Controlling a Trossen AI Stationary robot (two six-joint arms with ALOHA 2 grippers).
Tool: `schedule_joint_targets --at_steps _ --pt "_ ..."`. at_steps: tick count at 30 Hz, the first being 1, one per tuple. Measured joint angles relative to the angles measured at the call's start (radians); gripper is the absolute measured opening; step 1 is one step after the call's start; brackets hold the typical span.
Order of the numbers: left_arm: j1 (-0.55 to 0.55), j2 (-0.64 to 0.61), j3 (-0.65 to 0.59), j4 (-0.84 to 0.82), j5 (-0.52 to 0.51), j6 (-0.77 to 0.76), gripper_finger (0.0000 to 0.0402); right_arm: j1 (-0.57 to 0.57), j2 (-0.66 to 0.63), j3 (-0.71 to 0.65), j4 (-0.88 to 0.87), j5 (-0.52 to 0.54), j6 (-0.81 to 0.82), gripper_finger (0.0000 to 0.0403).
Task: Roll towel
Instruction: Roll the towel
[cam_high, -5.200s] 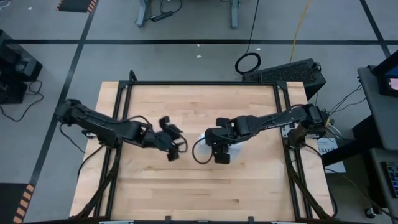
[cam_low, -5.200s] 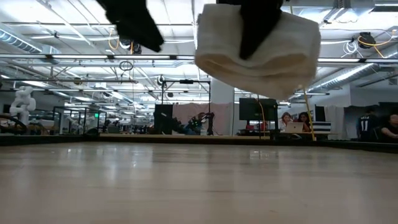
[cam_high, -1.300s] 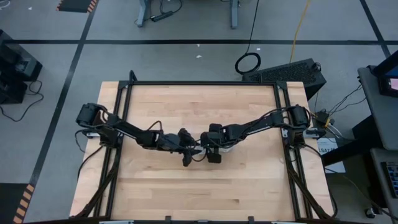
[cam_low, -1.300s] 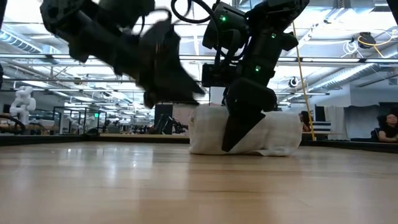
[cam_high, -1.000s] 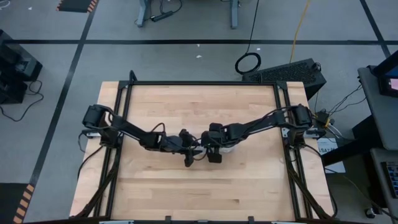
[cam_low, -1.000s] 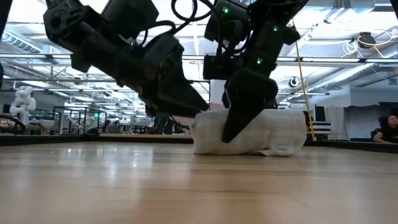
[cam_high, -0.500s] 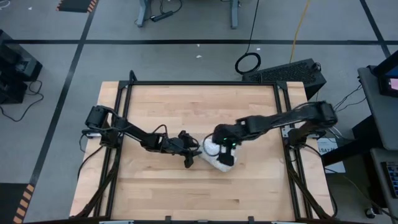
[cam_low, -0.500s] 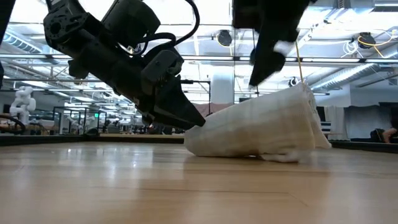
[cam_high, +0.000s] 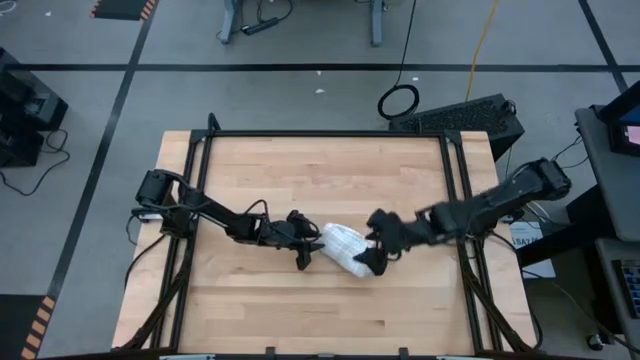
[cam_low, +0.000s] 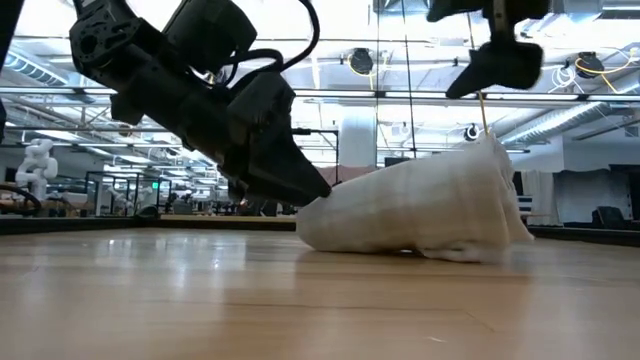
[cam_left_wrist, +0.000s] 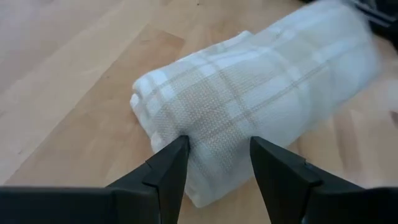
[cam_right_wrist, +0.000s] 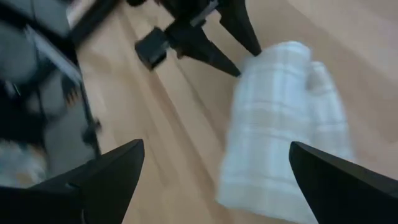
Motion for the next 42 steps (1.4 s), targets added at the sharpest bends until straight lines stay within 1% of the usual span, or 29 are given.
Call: schedule_joint_targets --at_steps 3,5,8,12,15,19,22,25,27,30,32,34,35,37,40,42 --pt "0.0 -0.022 0.0 0.0 0.008 -0.001 0.0183 0.068 0.037 -0.051 0.113 0.107 0.153 0.0391" --pt "0.0 -0.044 -0.001 -0.003 0.01 0.0 0.0183 0.099 0.07 -0.059 0.112 0.149 0.223 0.0389" --pt "0.009 -0.089 -0.001 -0.021 0.014 0.001 0.0183 0.13 0.109 -0.058 0.121 0.157 0.295 0.0374" --pt "0.026 -0.159 0.0 -0.088 0.016 0.001 0.0183 0.169 0.125 -0.058 0.124 0.16 0.355 0.034" --pt "0.048 -0.217 -0.001 -0.164 0.046 0.004 0.0183 0.195 0.125 -0.058 0.12 0.161 0.362 0.0312" --pt "0.084 -0.316 -0.001 -0.208 0.139 0.002 0.0183 0.239 0.118 -0.058 0.122 0.164 0.387 0.0268" --pt "0.109 -0.384 0.0 -0.187 0.165 0.004 0.0183 0.297 0.118 -0.057 0.121 0.165 0.412 0.0221" --pt "0.134 -0.406 0.0 -0.186 0.165 0.033 0.0183 0.346 0.147 -0.057 0.133 0.16 0.416 0.0163" --pt "0.148 -0.403 0.0 -0.19 0.166 0.062 0.0183 0.364 0.177 -0.057 0.136 0.159 0.416 0.0124" --pt "0.166 -0.36 0.011 -0.187 0.173 0.112 0.0183 0.369 0.246 -0.056 0.15 0.163 0.426 0.0069" --pt "0.179 -0.318 0.036 -0.197 0.217 0.14 0.0183 0.356 0.307 -0.057 0.166 0.158 0.432 0.0036" --pt "0.186 -0.268 0.085 -0.183 0.287 0.164 0.0183 0.343 0.359 -0.057 0.205 0.159 0.43 0.0011" --pt "0.187 -0.243 0.11 -0.182 0.321 0.168 0.0183 0.337 0.381 -0.057 0.223 0.163 0.424 0.0006" --pt "0.186 -0.181 0.162 -0.184 0.379 0.185 0.0183 0.325 0.425 -0.057 0.259 0.162 0.418 0.0008" --pt "0.184 -0.1 0.233 -0.192 0.428 0.219 0.0183 0.307 0.468 -0.057 0.273 0.159 0.418 0.0012" --pt "0.185 -0.056 0.276 -0.193 0.437 0.232 0.0183 0.299 0.482 -0.057 0.276 0.163 0.419 0.0007"
